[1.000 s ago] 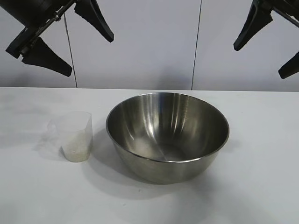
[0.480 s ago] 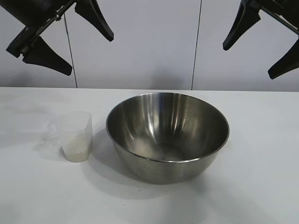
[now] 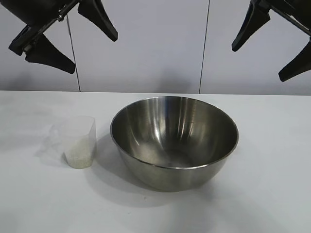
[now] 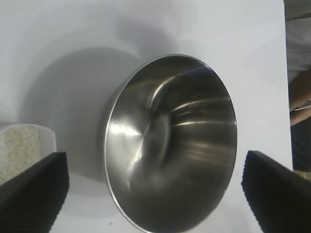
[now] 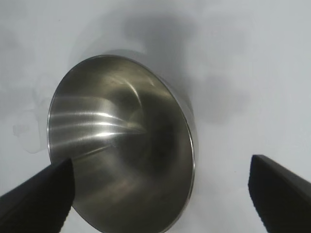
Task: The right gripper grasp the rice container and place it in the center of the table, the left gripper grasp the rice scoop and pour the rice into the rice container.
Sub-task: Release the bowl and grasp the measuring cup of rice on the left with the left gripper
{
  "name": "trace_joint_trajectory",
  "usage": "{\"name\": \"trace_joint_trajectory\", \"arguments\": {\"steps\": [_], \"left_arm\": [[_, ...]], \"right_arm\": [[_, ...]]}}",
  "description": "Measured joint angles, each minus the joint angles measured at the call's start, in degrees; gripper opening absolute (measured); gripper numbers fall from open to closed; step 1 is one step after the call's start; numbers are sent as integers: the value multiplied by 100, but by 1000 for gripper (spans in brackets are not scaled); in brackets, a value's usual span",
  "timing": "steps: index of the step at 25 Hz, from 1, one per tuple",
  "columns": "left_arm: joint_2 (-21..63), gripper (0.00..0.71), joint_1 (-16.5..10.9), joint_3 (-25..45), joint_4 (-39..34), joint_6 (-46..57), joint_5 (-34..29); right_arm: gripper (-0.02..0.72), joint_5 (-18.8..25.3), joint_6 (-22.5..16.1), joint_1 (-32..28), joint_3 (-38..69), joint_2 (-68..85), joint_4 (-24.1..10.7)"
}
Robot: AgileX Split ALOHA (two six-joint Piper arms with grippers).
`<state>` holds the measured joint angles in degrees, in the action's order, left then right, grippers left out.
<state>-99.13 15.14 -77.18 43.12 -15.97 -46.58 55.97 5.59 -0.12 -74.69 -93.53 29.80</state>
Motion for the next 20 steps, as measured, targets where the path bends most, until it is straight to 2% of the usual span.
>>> {"name": "trace_joint_trajectory", "arguments": {"steps": [5, 7, 10, 14, 17, 20], "left_arm": [[413, 694, 10, 169, -532, -558, 1062], [699, 694, 80, 414, -1009, -713, 1906], [1120, 694, 330, 1047, -1765, -987, 3402], [1384, 664, 576, 2193, -2729, -1199, 5415], [1357, 654, 577, 2874, -3135, -1278, 6693], [1319, 654, 577, 3357, -3162, -1244, 7578]], "right_arm": [[673, 0, 0, 0, 0, 0, -38], [673, -6, 5, 0, 0, 0, -51], [673, -26, 5, 0, 0, 0, -77], [673, -26, 5, 0, 0, 0, -128], [673, -33, 5, 0, 0, 0, -144], [673, -46, 5, 0, 0, 0, -158]]}}
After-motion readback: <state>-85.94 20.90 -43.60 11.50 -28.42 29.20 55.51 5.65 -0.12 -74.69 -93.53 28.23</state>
